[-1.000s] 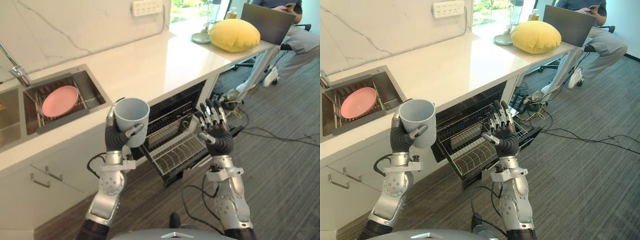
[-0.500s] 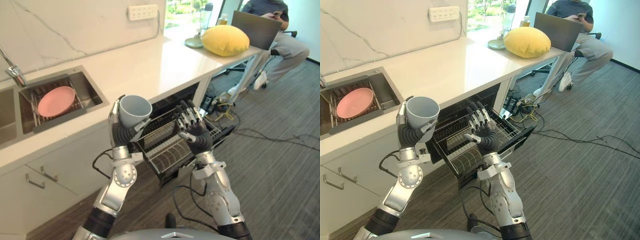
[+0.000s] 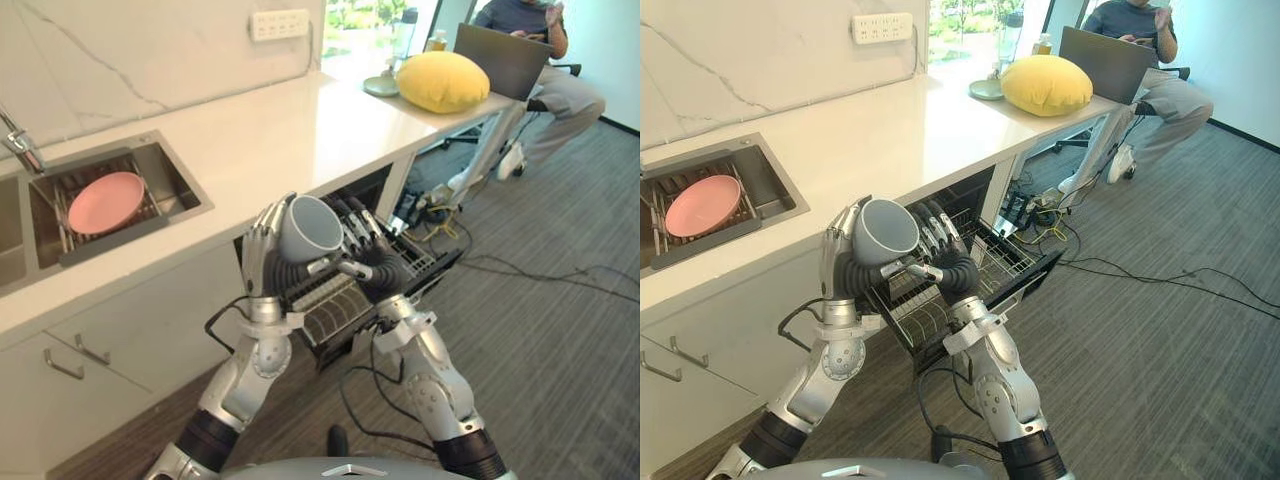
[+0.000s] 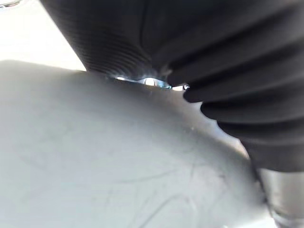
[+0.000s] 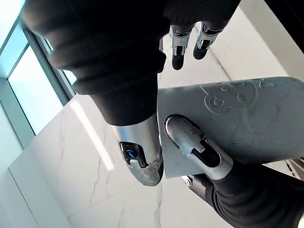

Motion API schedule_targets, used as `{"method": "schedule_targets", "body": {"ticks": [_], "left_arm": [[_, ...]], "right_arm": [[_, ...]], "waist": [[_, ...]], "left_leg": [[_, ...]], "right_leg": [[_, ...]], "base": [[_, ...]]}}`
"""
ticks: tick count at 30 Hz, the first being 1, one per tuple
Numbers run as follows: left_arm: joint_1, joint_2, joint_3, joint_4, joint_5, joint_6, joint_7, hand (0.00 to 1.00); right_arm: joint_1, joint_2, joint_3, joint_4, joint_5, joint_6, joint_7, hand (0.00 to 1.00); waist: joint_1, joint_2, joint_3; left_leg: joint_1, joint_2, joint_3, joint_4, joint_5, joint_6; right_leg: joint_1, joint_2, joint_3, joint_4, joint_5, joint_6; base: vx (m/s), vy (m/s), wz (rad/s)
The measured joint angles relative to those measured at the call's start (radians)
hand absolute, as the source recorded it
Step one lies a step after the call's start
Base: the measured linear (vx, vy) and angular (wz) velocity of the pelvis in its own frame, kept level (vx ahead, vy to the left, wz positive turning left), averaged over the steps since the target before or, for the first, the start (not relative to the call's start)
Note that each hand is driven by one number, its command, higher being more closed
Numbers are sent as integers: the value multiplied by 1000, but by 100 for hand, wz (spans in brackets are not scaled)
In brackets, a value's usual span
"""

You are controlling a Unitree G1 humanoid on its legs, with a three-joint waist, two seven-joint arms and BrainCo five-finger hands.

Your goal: Walk over to the sink, pick up the cup, carry it to the dishwasher, place the cup inside the dishwasher, then close the dishwasher door

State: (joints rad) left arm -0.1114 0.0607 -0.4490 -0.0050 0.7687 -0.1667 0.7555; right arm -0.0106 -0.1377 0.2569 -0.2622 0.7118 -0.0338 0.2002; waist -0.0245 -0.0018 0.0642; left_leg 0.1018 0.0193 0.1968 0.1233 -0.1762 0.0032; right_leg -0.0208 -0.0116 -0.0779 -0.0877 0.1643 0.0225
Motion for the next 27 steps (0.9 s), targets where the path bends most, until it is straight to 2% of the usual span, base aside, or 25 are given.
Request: {"method": "schedule_targets", "body": {"ticks": [6,12,21,27], "left_arm": [[-23,11,-34,38,43,24,0,100],[-23,18,-64,69,61,40,3,100],[-23,18,-73,74,96,77,6,100],[-23,20,-77,75,135,86,10,100]], "right_arm": [[-1,0,17,0,8,23,-16,0],[-2,-30,37,2,7,44,-46,0],[-11,-32,47,2,-10,82,-81,0],[-32,-42,55,2,-38,102,-120,0]], "waist": [[3,-1,-1],[3,-19,-16],[1,-19,-16],[0,-19,-16]], "left_leg": [[1,-7,5,1,3,5],[-16,-6,14,5,3,6],[-17,-6,15,15,3,5],[-17,-7,14,15,3,5]], "right_leg": [[0,-6,7,-1,6,5],[-15,-7,10,-1,7,4],[-15,-7,10,-1,9,1],[-16,-8,10,-1,9,1]], "base": [[-23,19,-2],[-26,9,-2],[0,0,0],[0,0,0]]}}
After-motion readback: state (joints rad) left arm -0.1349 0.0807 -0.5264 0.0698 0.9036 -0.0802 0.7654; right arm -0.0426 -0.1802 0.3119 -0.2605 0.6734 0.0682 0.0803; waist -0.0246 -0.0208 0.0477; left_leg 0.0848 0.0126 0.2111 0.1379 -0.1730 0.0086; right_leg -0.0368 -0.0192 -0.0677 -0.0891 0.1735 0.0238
